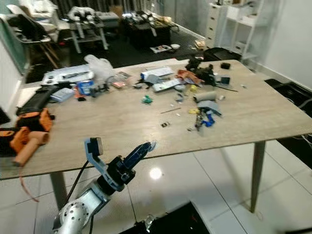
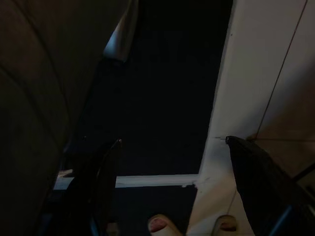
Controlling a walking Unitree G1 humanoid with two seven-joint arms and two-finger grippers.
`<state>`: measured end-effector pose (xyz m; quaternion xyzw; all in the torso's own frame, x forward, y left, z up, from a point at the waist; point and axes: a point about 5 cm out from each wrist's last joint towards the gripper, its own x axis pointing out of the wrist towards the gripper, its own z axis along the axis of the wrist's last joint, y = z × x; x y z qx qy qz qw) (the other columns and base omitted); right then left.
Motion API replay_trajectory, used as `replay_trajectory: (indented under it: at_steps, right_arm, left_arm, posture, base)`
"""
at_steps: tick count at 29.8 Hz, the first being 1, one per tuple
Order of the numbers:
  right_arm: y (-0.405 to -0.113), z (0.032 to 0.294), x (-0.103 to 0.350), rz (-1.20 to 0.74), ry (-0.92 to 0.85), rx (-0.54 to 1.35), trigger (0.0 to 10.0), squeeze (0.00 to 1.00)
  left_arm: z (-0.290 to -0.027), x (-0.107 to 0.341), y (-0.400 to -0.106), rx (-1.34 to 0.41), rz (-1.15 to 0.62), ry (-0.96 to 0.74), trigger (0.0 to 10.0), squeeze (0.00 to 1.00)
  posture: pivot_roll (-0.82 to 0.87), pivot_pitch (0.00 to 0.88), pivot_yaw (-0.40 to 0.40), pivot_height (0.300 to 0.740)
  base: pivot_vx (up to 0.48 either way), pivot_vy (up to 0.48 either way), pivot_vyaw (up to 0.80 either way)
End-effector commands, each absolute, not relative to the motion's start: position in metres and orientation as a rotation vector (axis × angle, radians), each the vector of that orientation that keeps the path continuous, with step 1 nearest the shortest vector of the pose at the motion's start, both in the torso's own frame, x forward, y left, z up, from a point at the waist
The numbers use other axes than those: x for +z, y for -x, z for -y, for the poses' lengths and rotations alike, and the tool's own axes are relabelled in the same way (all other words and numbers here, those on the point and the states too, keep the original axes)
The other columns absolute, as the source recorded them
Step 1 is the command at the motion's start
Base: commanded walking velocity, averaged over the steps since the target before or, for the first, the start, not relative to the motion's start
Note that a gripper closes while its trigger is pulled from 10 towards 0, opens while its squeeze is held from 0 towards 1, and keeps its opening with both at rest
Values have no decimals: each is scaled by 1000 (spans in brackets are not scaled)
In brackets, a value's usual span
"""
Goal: Picking trash to rubbish bin
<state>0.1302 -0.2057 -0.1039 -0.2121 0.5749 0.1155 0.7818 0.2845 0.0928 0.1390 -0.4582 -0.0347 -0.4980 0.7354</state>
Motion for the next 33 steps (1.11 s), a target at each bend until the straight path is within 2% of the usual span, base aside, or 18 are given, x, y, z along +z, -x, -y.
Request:
replay_trajectory:
  at_steps: [1, 16, 33]
  right_arm:
    - [-116, 205, -108, -1290, 450, 261, 10000, 0]
    - [-113, 202, -110, -1296, 459, 263, 10000, 0]
    - [-110, 208, -110, -1302, 471, 253, 10000, 0]
  left_arm:
    - [-91, 132, -282, -1072, 43, 999, 10000, 0]
    - [-90, 132, -281, -1064, 40, 979, 10000, 0]
    - [-90, 135, -284, -1062, 47, 955, 10000, 0]
  posture:
    - [-140, 99, 54, 740]
    - [-131, 107, 58, 740]
    - [-130, 95, 62, 740]
  base:
    - [0, 0, 0]
    - [0, 0, 0]
    - [-312, 0, 0]
